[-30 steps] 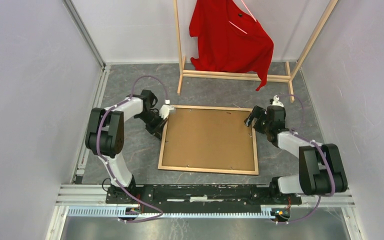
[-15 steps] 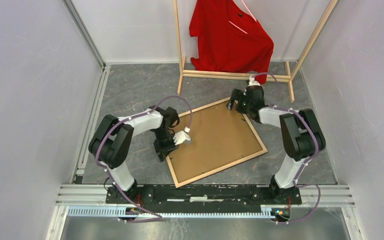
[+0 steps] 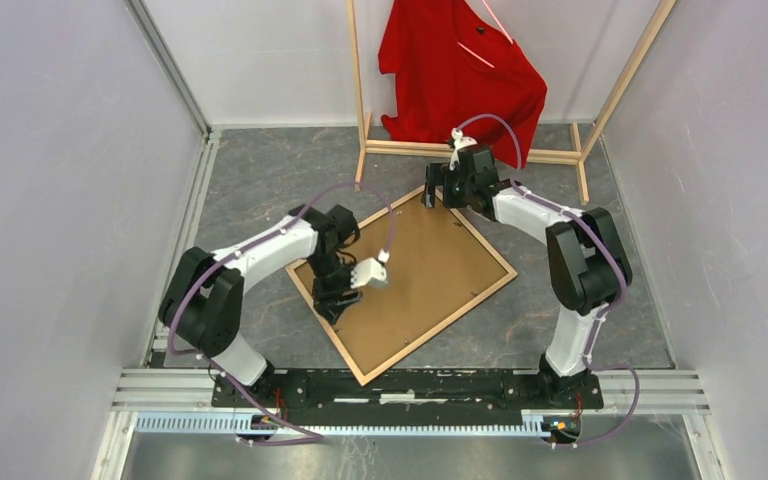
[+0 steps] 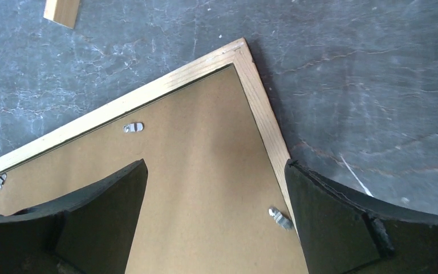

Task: Put the photo into the frame
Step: Adjust the photo frame at the center of the board.

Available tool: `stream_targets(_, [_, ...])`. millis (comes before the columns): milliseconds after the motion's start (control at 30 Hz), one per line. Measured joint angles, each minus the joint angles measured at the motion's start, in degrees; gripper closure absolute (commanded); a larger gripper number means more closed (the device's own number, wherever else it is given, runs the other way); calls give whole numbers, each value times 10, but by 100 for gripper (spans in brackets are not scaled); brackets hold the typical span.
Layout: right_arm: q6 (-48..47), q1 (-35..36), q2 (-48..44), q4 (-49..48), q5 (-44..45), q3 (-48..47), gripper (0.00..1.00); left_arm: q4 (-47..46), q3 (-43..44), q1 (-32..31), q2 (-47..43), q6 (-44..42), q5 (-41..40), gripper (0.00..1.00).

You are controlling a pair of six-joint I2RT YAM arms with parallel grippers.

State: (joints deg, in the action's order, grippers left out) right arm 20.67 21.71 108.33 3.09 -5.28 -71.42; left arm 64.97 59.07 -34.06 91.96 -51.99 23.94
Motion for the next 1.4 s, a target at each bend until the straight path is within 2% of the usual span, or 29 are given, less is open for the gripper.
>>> stream_targets(167, [-13, -5, -77, 25, 29, 32, 2, 33, 88, 98, -3, -56, 45, 42])
stream_targets(300, [-7, -27, -162, 20, 40, 115, 2, 35, 161, 193, 17, -63, 52, 52])
stream_targets(467, [11, -33, -314, 32, 36, 289, 3, -50, 234, 297, 92, -20, 27, 68])
stream_targets(600, [21, -31, -429, 69, 16, 395, 7, -128, 241, 335, 144, 27, -9, 71])
stream_targets(767, [61, -31, -573, 108, -29, 490, 10, -179, 218, 334, 177, 52, -30, 71])
stream_targets(867, [93, -31, -609, 106, -73, 542, 10, -180, 195, 329, 187, 52, -28, 72])
stream_targets(1000, [131, -35, -611, 59, -127, 581, 9, -178, 159, 315, 187, 51, -15, 73])
stream_targets(1133, [146, -45, -585, 25, -153, 580, 9, -179, 122, 296, 162, 48, 1, 74])
stream_targets(1267, [141, -78, -544, 31, -155, 551, 8, -189, 69, 276, 123, 40, 3, 74])
stream_targets(1400, [119, -96, -509, 60, -122, 504, 8, -181, 20, 240, 84, 25, 5, 72])
